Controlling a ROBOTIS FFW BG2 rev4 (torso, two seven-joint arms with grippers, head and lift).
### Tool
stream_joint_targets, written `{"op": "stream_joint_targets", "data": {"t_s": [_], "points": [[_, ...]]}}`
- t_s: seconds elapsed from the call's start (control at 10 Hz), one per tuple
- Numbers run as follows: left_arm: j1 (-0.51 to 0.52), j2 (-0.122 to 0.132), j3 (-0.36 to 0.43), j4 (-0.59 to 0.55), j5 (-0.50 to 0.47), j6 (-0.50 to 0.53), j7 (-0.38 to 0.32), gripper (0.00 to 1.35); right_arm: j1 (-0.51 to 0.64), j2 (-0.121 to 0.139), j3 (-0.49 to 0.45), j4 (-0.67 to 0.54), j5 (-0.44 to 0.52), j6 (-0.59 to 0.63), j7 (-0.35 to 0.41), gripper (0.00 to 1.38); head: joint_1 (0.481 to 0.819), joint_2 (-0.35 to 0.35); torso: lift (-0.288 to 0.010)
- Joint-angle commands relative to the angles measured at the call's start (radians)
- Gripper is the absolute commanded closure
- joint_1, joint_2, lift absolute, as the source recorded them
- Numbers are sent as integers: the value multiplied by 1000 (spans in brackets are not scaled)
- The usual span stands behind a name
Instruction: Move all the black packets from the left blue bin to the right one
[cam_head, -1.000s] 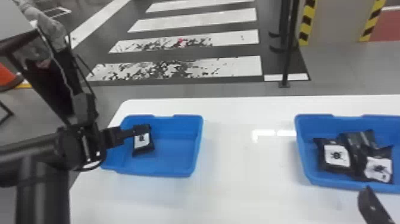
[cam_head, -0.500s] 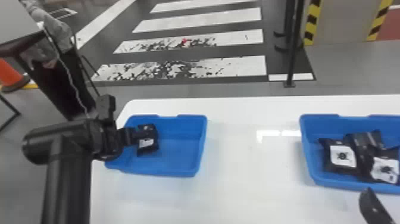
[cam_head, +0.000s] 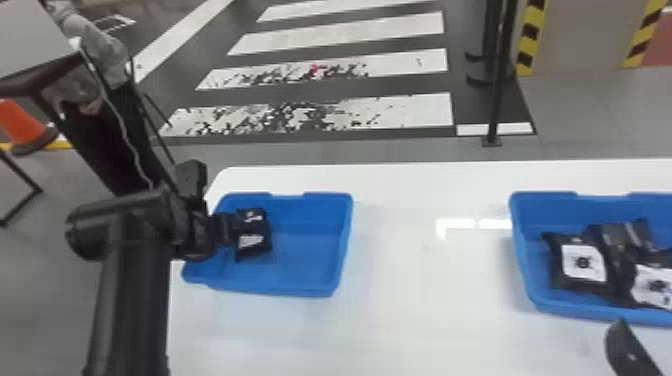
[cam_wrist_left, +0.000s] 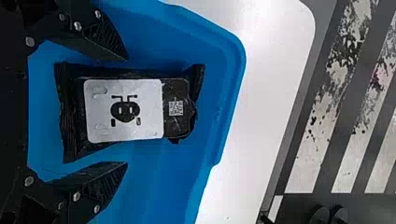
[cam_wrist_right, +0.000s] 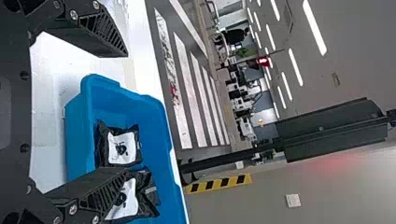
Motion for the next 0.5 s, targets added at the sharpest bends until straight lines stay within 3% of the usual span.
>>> {"op": "stream_joint_targets", "data": {"t_s": [0.0, 0.2, 0.4], "points": [[-24, 8, -20, 53, -5, -18, 0, 582, -6, 1, 0, 8, -4, 5, 4, 165, 695, 274, -140], [-11, 8, -32, 58, -15, -43, 0, 1237, -6, 1, 0, 8, -10, 5, 5, 171, 695, 275, -140], [-6, 21, -66, 58, -21, -33, -17, 1207, -3, 1, 0, 10, -12, 7, 7, 176, 695, 274, -140]]}}
